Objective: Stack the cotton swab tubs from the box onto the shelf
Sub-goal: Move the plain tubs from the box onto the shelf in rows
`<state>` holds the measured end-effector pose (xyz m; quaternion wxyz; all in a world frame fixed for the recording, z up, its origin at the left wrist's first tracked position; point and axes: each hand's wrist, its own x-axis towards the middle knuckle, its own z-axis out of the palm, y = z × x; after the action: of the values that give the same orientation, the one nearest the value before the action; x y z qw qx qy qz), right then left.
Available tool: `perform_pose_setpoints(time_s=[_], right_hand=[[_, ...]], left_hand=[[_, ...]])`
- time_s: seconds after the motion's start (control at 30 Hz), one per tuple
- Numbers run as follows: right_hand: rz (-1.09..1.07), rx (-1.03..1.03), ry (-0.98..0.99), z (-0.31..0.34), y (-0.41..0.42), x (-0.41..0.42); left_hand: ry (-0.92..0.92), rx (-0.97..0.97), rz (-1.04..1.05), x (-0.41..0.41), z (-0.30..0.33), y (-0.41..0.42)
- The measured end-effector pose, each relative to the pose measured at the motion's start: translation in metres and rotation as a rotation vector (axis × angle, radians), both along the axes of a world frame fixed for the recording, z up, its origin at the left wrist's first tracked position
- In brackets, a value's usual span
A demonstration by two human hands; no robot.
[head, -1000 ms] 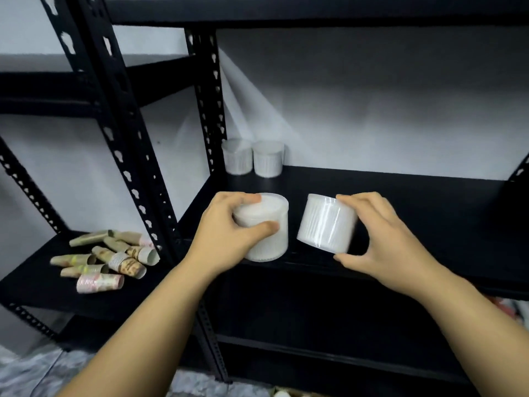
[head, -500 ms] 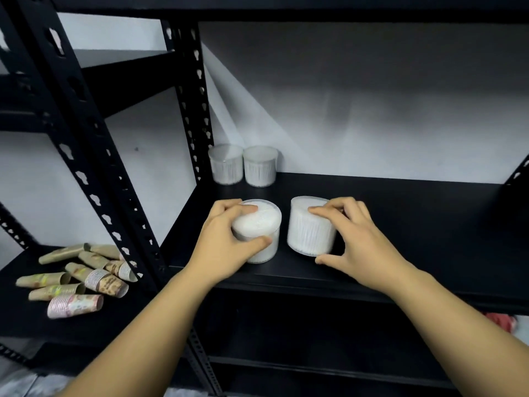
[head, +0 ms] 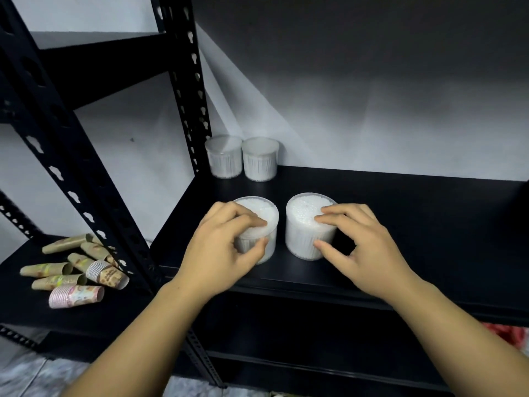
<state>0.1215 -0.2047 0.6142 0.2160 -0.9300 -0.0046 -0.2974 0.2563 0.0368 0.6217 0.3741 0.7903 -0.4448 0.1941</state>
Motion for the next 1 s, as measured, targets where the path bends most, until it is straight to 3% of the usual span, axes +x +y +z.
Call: perform_pose_setpoints(time_s=[0.2, 0.57, 1.0], right_hand=[[0.023, -0.015, -0.012, -0.003, 0.004, 0.024], [-0.019, 0.098, -0.053, -0.012, 0.023, 0.116], [-0.058, 0.034, 0.04, -0.003, 0.029, 0.168]], left_hand=[[-0.008, 0.014, 0.04, 0.014, -0.003, 0.002], [0.17, -0.105, 0.262, 0.081, -0.012, -0.01], [0.195, -0.119, 0.312, 0.14, -0.008, -0.029]])
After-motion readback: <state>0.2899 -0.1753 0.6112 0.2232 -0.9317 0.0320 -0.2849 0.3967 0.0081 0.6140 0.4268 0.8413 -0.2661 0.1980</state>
